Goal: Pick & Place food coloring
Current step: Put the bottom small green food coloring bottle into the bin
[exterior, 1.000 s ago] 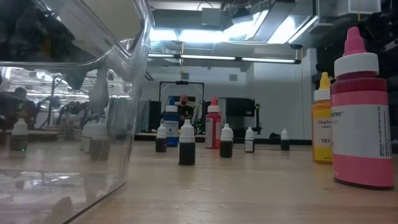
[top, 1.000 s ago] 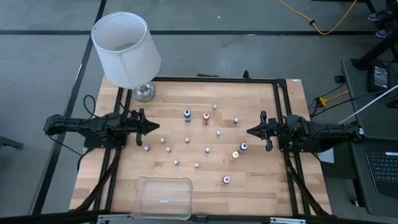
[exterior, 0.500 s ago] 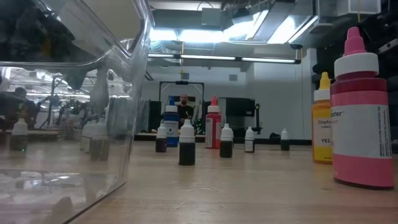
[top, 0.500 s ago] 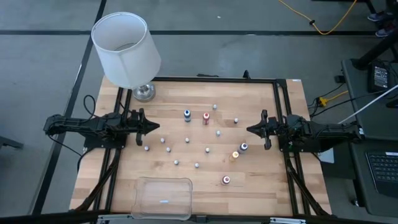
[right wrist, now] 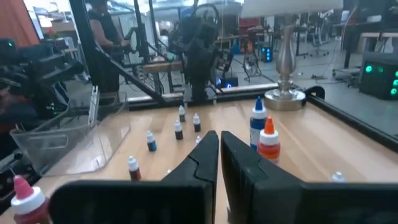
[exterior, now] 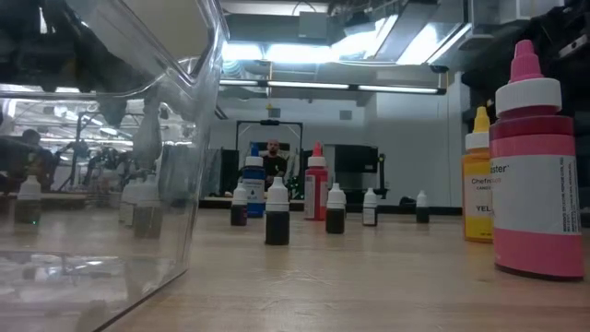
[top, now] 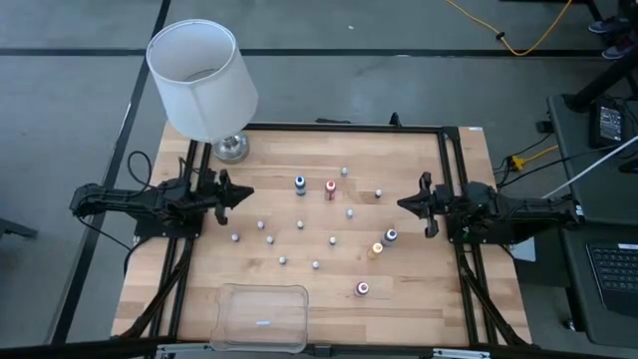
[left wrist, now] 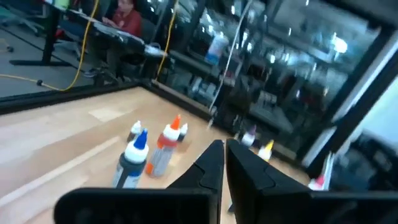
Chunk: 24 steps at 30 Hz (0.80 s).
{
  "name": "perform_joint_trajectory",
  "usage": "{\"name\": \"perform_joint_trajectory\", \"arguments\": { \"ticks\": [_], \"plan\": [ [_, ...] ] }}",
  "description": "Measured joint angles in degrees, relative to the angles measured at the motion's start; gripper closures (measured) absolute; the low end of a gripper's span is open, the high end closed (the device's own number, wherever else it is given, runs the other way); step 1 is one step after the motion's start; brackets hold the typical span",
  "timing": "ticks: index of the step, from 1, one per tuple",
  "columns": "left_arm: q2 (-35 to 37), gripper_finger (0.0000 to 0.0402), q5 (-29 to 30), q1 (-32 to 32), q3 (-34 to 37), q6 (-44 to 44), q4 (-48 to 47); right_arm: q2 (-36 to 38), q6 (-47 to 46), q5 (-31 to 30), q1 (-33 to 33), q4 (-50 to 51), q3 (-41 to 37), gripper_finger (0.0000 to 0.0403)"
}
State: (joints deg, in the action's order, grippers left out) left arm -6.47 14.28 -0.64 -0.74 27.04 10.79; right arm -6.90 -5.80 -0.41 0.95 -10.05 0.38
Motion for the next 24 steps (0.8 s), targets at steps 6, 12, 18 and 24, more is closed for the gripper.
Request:
{"name": "perform_joint_trajectory", "arguments": {
  "ticks": [6, 12, 18, 24],
  "plan": [
    [-2.9, 0.0386, 0.7, 0.0, -8.2, 2.0, -2.6, -0.2, -2.8, -2.4, 0.0, -4.7, 3.2, 0.0379],
    [-16.4, 0.0386, 3.5, 0.0, -25.2, 0.4, -14.3, -3.2, -2.7, -4.3, 0.0, 9.4, 14.6, 0.0379],
    [-35.6, 0.0386, 3.1, 1.6, -45.0, -5.6, -27.7, -8.3, 1.8, -9.0, 0.0, 20.5, 26.9, 0.0379],
    [-51.8, 0.0384, 1.1, 5.9, -62.7, -12.7, -38.2, -12.6, 7.9, -9.2, 0.0, 21.8, 34.6, 0.0379]
  ]
}}
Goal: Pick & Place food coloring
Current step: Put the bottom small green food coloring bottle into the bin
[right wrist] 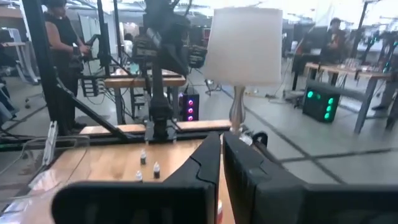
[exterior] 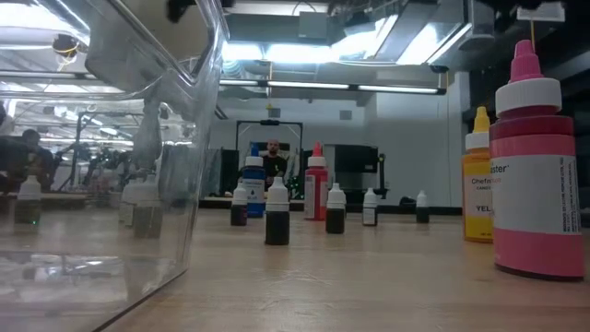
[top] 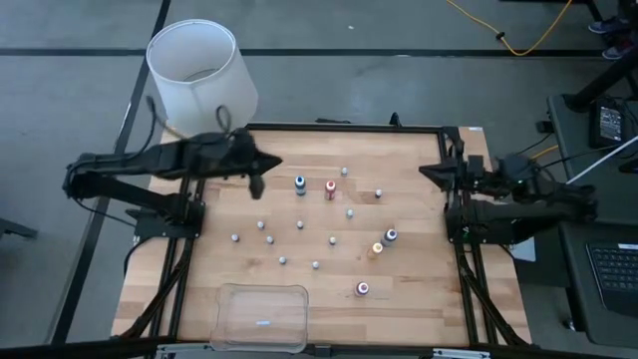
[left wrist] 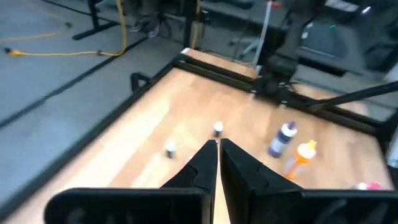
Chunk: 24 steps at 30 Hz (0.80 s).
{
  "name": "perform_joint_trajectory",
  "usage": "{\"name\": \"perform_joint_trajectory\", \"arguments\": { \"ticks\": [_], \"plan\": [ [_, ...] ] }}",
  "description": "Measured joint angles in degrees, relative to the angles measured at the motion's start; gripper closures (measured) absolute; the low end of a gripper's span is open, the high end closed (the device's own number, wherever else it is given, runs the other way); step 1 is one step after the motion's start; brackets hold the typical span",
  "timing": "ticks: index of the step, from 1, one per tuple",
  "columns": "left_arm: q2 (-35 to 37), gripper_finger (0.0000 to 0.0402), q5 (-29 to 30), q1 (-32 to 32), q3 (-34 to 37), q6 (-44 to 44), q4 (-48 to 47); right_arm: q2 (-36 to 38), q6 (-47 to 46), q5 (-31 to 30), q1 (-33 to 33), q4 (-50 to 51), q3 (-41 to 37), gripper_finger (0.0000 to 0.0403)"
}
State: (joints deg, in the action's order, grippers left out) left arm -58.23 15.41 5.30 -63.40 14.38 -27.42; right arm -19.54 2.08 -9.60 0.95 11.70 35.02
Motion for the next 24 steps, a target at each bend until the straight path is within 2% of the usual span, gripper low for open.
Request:
{"name": "perform_joint_trajectory", "arguments": {
  "ticks": [5, 11, 17, 24],
  "plan": [
    [-9.0, 0.0384, -1.2, 3.8, -9.9, -3.8, -7.5, -2.1, 1.2, 0.0, 0.0, 1.5, 2.8, 0.0379],
    [-16.2, 0.0371, -12.4, 8.7, -12.1, -4.1, -12.9, -3.8, -1.1, 0.1, 0.0, 4.6, 2.9, 0.0379],
    [-22.6, 0.0324, -20.3, 12.1, -12.1, -4.2, -15.6, -5.2, -3.4, 2.3, 0.0, 6.9, 2.9, 0.0379],
    [-29.3, 0.0251, -19.9, 12.4, -12.1, -7.2, -16.4, -6.2, -3.4, 4.8, 0.0, 7.7, 2.9, 0.0379]
  ]
}}
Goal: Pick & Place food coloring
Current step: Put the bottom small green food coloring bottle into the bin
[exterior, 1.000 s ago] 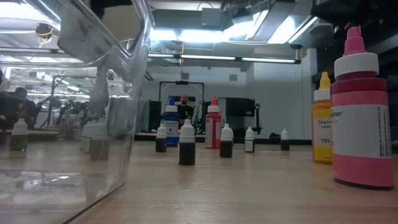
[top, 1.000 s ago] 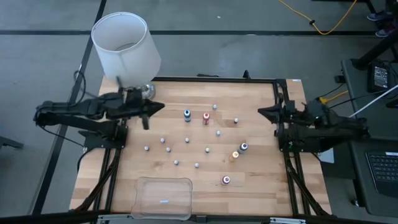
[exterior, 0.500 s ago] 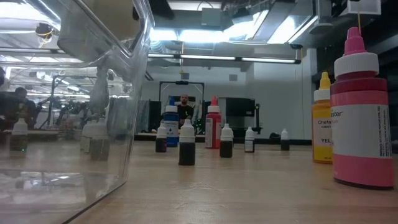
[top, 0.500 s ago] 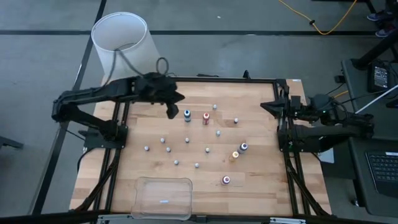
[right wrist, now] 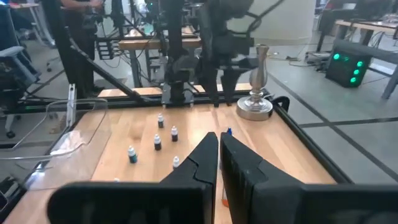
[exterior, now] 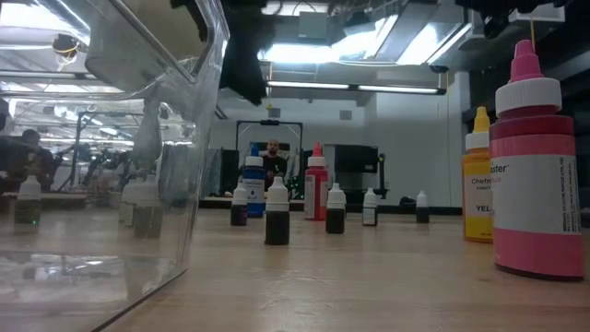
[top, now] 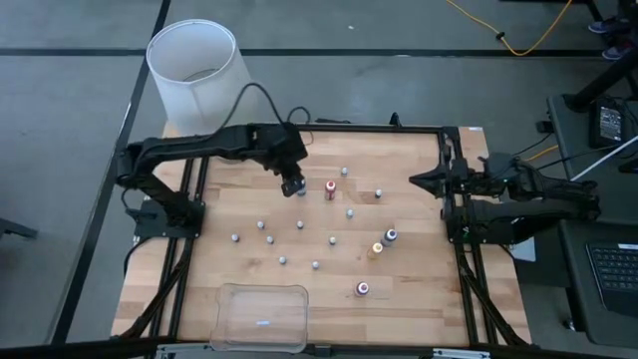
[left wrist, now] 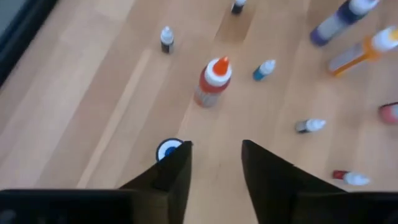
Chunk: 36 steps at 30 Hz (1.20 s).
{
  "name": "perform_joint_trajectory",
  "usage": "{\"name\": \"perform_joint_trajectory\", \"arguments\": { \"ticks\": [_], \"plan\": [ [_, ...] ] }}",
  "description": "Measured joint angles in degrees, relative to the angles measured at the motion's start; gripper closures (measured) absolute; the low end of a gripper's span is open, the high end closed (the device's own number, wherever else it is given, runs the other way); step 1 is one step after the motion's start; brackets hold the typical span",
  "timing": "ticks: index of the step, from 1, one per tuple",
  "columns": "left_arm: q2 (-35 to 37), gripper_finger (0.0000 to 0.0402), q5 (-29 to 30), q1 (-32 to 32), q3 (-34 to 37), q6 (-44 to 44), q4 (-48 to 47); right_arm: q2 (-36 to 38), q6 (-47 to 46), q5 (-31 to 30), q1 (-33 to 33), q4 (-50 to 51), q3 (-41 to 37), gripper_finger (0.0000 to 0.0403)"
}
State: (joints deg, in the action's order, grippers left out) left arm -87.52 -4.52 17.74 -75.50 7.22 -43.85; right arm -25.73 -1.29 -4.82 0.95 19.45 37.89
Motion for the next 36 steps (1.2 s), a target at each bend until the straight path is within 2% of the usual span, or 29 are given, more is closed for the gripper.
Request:
{"name": "perform_joint_trajectory", "arguments": {
  "ticks": [7, 13, 25, 36],
  "plan": [
    [-5.8, 0.0184, 3.3, 0.0, 0.0, -1.6, -0.8, -0.1, 0.1, 0.0, 0.0, 0.6, 0.0, 0.0379],
    [-10.1, 0.0154, 3.9, 0.1, 0.0, -3.0, -1.6, -0.1, 0.1, 0.0, 0.0, 2.5, 0.0, 0.0379],
    [-18.1, 0.0151, 3.4, 0.1, 0.0, -6.5, -1.1, -0.1, 0.3, 0.0, 0.0, 2.7, 0.0, 0.0379],
    [-18.4, 0.0159, 3.7, 1.0, 0.0, -6.5, 0.1, -0.1, 0.1, 0.0, 0.0, 2.7, 0.0, 0.0379]
  ]
}}
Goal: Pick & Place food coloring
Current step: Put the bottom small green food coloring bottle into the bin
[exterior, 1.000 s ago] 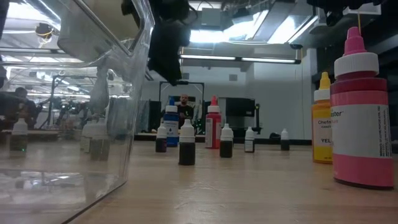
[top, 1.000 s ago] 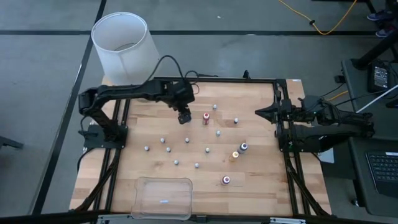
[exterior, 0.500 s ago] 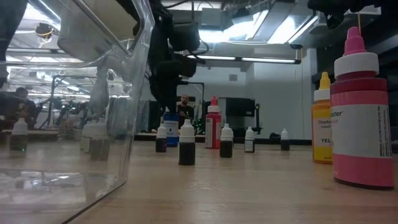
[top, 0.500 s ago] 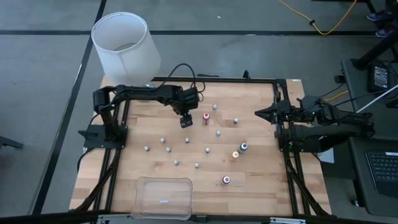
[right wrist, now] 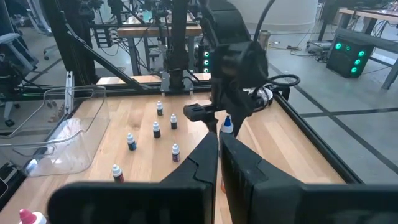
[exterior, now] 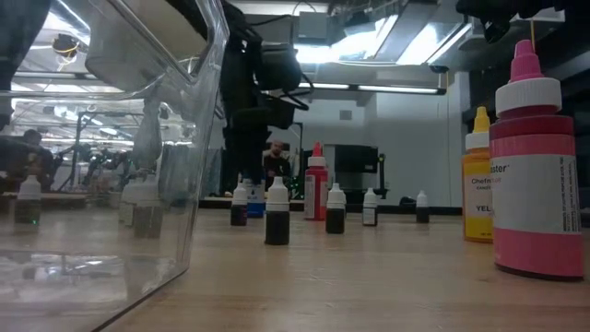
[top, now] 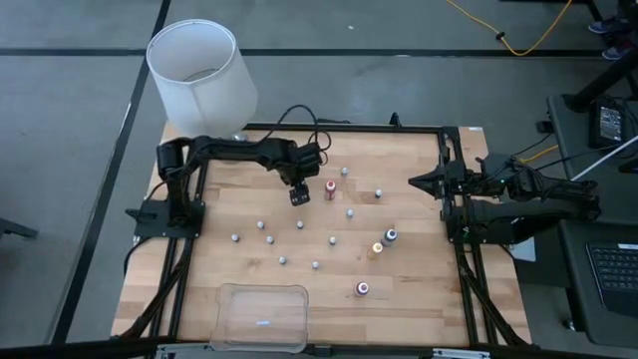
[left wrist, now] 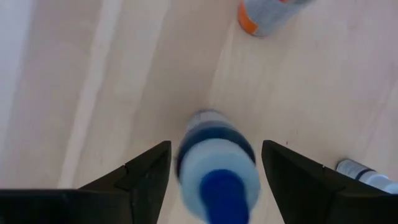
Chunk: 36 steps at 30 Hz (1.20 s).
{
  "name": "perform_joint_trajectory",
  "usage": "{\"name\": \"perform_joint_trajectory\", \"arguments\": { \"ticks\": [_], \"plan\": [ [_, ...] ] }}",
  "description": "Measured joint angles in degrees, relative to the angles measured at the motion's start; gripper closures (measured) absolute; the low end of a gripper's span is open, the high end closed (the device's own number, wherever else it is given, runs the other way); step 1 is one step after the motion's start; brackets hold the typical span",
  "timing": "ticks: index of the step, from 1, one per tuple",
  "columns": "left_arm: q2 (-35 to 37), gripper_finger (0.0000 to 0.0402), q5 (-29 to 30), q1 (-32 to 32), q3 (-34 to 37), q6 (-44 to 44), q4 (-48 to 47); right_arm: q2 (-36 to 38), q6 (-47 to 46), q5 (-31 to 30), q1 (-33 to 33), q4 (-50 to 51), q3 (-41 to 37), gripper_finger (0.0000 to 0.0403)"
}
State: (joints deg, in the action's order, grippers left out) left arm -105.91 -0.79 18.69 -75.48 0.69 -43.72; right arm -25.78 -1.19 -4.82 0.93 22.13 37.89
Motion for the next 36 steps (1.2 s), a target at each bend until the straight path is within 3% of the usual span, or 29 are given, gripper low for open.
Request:
{"name": "perform_joint_trajectory", "arguments": {
  "ticks": [13, 22, 27, 36],
  "plan": [
    [0.6, 0.0185, -1.3, 1.7, 0.0, 2.2, -1.1, 0.0, -0.1, 0.0, 0.0, 0.0, 0.0, 0.0379],
    [11.1, 0.0185, -1.6, 0.5, 0.0, 8.3, -12.3, 0.0, 0.2, 0.0, 0.0, 0.1, 0.0, 0.038],
    [19.5, 0.0185, -1.3, -5.4, 2.3, 13.8, -19.7, 0.0, 1.7, -0.1, 0.0, 0.1, 0.0, 0.038],
    [38.0, 0.0185, 2.3, -20.7, 19.4, 36.5, -19.4, -0.6, 1.9, -0.1, 0.0, 0.1, 0.0, 0.038]
  ]
}}
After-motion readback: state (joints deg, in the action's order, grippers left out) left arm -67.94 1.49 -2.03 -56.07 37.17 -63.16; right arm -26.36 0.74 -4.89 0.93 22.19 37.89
